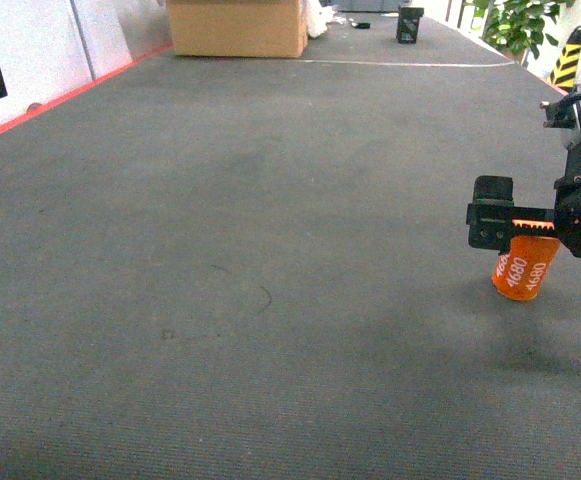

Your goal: Sort blue parts and orange caps into right shelf containers

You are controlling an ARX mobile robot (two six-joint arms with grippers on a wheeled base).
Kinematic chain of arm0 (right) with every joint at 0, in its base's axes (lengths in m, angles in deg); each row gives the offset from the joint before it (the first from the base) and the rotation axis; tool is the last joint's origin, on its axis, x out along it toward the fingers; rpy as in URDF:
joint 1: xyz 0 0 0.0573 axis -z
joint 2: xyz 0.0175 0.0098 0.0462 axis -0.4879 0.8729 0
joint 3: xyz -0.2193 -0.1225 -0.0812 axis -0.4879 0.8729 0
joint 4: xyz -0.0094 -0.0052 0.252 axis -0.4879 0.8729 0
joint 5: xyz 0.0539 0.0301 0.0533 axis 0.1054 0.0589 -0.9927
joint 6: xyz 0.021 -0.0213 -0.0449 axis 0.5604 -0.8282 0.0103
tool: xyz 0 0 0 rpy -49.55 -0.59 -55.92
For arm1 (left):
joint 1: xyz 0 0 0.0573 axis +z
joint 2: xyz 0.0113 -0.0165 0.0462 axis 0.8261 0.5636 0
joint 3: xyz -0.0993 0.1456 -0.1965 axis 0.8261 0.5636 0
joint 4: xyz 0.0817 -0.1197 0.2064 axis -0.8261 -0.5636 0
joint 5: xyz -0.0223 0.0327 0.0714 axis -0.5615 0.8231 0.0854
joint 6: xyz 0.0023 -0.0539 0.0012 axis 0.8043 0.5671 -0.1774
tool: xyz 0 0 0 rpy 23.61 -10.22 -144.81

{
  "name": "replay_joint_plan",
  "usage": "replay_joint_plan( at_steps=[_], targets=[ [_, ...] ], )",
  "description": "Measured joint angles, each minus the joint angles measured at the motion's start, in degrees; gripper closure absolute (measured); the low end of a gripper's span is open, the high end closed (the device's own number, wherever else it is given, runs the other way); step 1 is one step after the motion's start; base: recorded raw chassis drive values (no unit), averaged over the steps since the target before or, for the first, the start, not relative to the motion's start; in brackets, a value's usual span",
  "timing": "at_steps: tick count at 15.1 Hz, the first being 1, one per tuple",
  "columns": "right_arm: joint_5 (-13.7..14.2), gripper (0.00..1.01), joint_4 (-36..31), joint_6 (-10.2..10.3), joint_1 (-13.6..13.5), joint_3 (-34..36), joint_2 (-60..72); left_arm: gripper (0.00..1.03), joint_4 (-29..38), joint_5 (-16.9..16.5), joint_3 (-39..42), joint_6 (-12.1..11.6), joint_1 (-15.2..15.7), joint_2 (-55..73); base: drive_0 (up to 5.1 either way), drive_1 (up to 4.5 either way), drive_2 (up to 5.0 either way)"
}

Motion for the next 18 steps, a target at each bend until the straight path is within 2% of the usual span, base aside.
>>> replay_joint_plan(
  at_steps=[8,14,18],
  targets=[
    [-0.04,0.03,0.55,-0.37,0.79,-2.43,3.32,0.62,0.0,-0.02,0.0,0.0,0.0,0.0,0.0,0.0,0.0],
    [-0.02,0.03,1.95,-1.44,1.2,-7.21,8.24,0.62,0.0,0.0,0.0,0.0,0.0,0.0,0.0,0.0,0.0],
    [-0.2,0.03,3.1,-1.46,1.53,-10.6,10.75,0.62,0.0,0.0,0.0,0.0,0.0,0.0,0.0,0.0,0.0]
  ],
)
